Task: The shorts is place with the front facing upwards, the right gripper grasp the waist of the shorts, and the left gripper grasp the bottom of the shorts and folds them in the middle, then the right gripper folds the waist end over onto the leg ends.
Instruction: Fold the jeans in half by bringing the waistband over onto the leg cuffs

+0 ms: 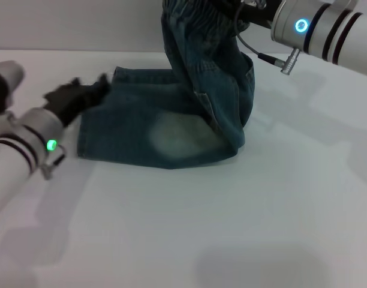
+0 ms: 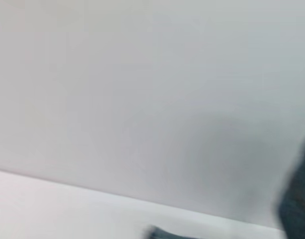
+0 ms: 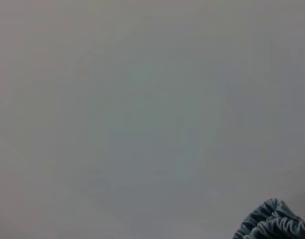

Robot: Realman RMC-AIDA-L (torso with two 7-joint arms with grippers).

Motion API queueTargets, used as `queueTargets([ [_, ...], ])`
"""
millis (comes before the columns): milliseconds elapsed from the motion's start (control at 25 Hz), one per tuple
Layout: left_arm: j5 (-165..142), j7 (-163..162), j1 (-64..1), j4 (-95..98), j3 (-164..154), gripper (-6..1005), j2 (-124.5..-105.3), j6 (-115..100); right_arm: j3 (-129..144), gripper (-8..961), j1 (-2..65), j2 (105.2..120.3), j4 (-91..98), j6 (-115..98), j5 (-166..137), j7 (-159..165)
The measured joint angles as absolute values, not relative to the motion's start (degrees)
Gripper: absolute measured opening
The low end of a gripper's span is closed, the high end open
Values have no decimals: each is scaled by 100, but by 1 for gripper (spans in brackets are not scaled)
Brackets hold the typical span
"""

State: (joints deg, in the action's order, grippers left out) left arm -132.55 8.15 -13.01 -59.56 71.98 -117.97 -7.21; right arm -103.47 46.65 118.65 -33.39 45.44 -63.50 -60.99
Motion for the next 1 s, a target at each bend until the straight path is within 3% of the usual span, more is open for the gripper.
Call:
queueTargets([
  [1000,-13220,847,-1467,-5151,7401,607,-11816,-1771,-9433,177,5038,11890,-3007,4144,-6319,-5939],
])
